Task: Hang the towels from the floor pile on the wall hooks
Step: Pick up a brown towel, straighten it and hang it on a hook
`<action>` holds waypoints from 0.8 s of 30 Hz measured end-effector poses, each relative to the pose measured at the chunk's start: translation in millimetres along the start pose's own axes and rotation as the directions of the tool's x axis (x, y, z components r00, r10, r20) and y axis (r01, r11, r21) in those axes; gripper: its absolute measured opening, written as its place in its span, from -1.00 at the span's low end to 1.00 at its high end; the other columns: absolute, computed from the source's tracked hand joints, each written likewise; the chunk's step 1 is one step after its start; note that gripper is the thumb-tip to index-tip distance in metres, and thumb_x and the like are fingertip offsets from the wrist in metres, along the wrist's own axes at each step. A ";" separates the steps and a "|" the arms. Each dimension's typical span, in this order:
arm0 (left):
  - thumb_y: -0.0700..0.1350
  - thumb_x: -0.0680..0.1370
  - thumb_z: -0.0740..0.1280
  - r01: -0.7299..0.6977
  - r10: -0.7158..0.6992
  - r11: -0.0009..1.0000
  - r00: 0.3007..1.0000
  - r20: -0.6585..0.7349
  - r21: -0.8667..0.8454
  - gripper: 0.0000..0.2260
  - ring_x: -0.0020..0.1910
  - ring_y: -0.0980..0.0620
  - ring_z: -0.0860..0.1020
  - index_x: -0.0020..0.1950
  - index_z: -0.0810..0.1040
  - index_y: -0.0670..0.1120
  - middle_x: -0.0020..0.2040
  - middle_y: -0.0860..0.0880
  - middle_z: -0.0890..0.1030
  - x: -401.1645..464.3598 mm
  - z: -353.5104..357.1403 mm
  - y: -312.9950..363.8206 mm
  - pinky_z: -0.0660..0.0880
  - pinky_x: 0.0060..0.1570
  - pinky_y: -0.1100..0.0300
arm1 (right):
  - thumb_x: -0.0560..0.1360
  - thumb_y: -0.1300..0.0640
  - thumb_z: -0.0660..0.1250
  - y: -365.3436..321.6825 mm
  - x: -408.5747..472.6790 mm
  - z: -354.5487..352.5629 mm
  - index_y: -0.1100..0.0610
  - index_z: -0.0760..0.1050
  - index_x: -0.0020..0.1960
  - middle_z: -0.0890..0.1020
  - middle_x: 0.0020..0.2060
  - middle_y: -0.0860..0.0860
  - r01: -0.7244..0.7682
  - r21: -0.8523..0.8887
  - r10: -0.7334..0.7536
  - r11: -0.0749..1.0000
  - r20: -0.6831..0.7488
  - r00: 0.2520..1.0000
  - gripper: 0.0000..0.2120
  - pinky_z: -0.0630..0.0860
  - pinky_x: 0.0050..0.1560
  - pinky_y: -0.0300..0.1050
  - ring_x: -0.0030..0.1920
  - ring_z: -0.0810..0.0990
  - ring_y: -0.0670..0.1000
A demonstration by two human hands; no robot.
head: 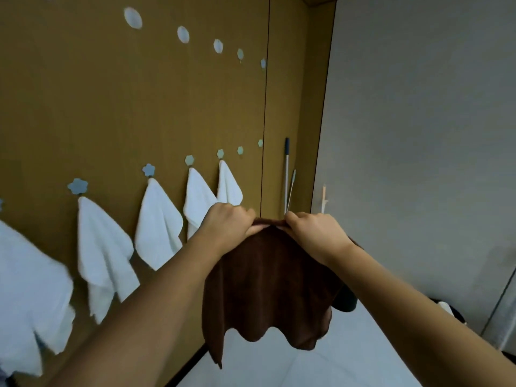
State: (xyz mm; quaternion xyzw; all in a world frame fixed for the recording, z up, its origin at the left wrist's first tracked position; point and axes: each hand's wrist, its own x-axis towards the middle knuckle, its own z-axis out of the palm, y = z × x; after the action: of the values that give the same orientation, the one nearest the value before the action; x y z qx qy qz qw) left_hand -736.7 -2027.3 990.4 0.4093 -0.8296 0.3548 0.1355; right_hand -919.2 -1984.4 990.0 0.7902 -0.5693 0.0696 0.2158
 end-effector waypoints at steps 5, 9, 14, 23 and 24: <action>0.23 0.59 -0.05 -0.066 0.073 0.996 0.992 -0.103 0.064 -0.50 -0.08 -0.08 0.59 0.07 0.48 -0.12 -0.05 -0.06 0.61 79.8 72.1 -24.9 0.29 -0.24 0.17 | 0.64 -0.02 0.02 54.9 74.0 42.7 0.10 0.32 0.19 0.47 -0.17 -0.03 0.045 -0.101 -0.048 0.994 -0.029 0.998 -0.76 0.35 -0.29 -0.18 -0.29 0.40 -0.01; 0.25 0.57 -0.01 0.046 -0.052 0.998 0.980 -0.192 -0.034 -0.50 -0.10 -0.11 0.60 0.01 0.49 -0.13 -0.10 -0.07 0.61 157.0 116.8 -61.4 0.28 -0.24 0.17 | 0.65 0.00 0.02 102.5 161.2 56.2 0.11 0.31 0.17 0.35 -0.27 -0.05 0.032 -0.172 -0.051 0.985 -0.109 0.993 -0.78 0.24 -0.40 -0.20 -0.35 0.34 0.00; 0.20 0.39 0.29 0.080 -0.125 0.986 0.935 -0.332 -0.144 -0.54 -0.65 -0.09 0.42 -0.48 0.43 -0.16 -0.60 -0.07 0.42 231.9 187.8 -92.0 0.19 -0.52 0.28 | 0.65 -0.06 -0.06 151.9 244.3 94.0 0.11 0.30 0.20 0.22 -0.35 -0.08 0.036 -0.163 -0.054 0.986 -0.108 0.993 -0.69 0.30 -0.33 -0.14 -0.40 0.29 -0.01; 0.18 0.38 0.31 0.134 -0.167 0.983 0.934 -0.316 -0.124 -0.57 -0.66 -0.06 0.39 -0.49 0.42 -0.14 -0.63 -0.02 0.39 322.6 292.8 -107.8 0.20 -0.55 0.33 | 0.65 0.00 0.02 237.8 353.5 172.5 0.11 0.33 0.14 0.36 -0.29 -0.04 0.100 -0.131 -0.117 0.986 -0.124 0.985 -0.78 0.51 -0.26 -0.08 -0.31 0.49 0.06; 0.19 0.39 0.28 0.166 -0.202 0.976 0.937 -0.286 -0.144 -0.56 -0.65 -0.07 0.41 -0.48 0.41 -0.14 -0.62 -0.02 0.40 331.2 302.3 -108.8 0.22 -0.53 0.31 | 0.65 -0.03 -0.01 246.2 366.0 180.5 0.12 0.33 0.13 0.34 -0.31 -0.05 0.121 -0.128 -0.138 0.984 -0.133 0.981 -0.74 0.46 -0.29 -0.10 -0.32 0.46 0.06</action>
State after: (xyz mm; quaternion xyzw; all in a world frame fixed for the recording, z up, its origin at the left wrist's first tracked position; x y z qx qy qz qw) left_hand -840.5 -2476.9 998.0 0.4180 -0.7770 0.3490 0.3158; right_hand -1047.5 -2442.2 1022.7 0.8045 -0.5030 0.0769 0.3065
